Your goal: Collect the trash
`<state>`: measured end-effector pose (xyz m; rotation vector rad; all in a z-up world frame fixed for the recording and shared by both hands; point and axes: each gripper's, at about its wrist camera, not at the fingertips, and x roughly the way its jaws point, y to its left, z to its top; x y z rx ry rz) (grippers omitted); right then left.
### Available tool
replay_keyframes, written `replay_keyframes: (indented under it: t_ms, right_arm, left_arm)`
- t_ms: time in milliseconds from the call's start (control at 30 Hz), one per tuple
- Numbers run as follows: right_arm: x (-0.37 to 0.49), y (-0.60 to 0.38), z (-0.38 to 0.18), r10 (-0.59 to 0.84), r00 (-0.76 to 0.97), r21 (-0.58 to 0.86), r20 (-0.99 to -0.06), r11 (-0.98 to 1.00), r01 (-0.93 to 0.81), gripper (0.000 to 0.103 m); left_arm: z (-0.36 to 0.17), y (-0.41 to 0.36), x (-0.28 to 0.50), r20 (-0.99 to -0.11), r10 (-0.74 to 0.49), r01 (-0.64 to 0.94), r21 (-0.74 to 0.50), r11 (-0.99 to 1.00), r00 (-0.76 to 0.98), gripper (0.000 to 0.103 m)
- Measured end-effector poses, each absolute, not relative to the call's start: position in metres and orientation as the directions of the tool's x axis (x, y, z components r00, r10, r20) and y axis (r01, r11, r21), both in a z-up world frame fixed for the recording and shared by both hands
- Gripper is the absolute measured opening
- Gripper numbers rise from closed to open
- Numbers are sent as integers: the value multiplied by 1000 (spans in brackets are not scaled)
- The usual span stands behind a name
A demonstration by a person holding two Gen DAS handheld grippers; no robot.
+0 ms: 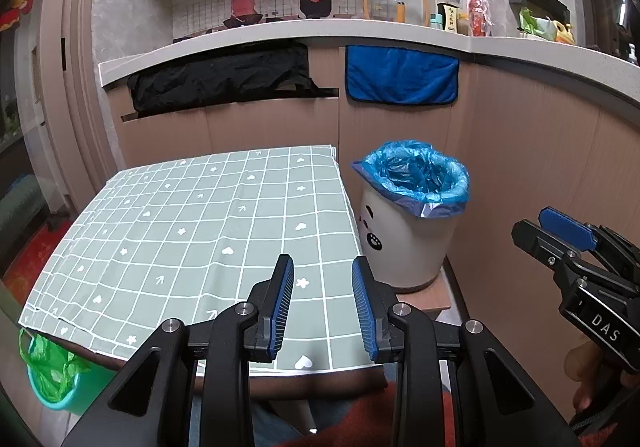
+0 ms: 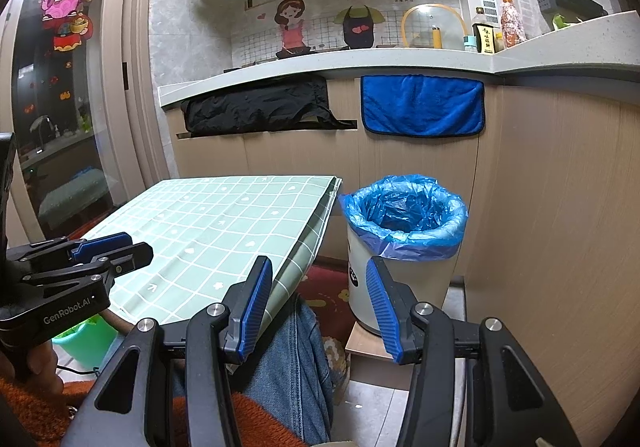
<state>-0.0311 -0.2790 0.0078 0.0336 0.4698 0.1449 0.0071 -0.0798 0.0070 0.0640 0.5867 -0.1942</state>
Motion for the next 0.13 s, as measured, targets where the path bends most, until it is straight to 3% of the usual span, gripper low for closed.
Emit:
replay_keyframes:
  t_ms: [133]
  right_arm:
    - [-30, -280, 7, 142, 881, 66, -452, 990, -125, 46]
  left_arm:
    - [7, -79, 11, -563, -183, 213, -11, 977, 806, 32]
